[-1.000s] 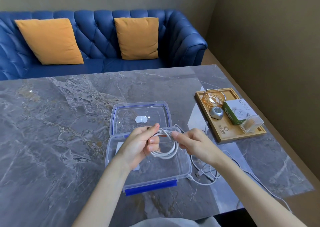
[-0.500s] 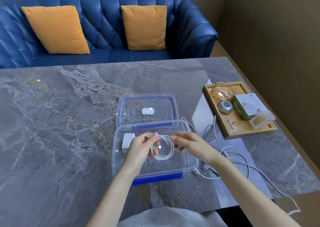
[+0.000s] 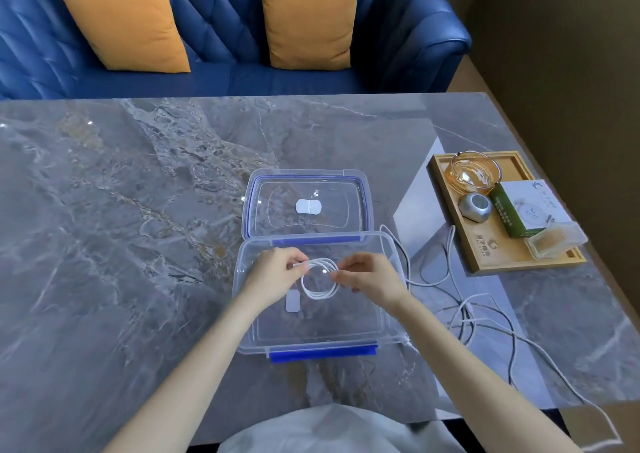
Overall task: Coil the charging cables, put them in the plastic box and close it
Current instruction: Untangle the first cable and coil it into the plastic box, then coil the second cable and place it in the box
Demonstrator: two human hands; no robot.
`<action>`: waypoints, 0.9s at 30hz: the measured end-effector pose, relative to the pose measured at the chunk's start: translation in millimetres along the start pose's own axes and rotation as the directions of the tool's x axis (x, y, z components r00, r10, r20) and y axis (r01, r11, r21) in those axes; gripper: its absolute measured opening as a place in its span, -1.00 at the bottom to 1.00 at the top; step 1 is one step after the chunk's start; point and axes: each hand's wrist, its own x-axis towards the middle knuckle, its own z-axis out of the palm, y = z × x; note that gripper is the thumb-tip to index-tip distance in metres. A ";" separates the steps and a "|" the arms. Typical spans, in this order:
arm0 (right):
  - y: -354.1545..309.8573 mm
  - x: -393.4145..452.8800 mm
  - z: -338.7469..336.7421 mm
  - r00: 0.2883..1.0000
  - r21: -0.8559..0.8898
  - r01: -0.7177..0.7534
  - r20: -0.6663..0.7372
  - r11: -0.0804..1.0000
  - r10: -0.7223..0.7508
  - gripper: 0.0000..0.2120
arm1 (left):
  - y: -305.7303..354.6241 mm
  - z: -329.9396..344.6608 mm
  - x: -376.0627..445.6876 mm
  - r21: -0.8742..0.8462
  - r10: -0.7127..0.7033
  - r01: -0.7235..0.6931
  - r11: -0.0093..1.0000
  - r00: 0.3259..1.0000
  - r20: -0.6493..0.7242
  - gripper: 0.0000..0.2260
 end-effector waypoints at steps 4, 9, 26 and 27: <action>6.0 17.3 12.8 0.996 -0.117 -0.019 -0.090 0.993 0.009 -0.85 | 3.0 1.8 14.6 0.399 0.037 -0.040 0.916 0.999 0.015 -0.79; 12.2 28.9 24.3 0.990 -0.209 -0.039 -0.139 0.977 0.010 -0.88 | 4.8 14.0 21.2 0.742 0.051 -0.075 0.666 0.997 0.055 -0.77; 16.9 46.0 34.4 0.981 -0.183 -0.053 -0.195 0.982 0.016 -0.79 | 13.8 19.6 28.1 0.836 -0.043 -0.006 0.548 0.998 0.035 -0.81; 16.1 45.6 33.5 0.983 -0.187 -0.041 -0.184 0.982 0.006 -0.80 | 13.1 19.5 27.6 0.838 -0.036 -0.010 0.546 0.999 0.035 -0.81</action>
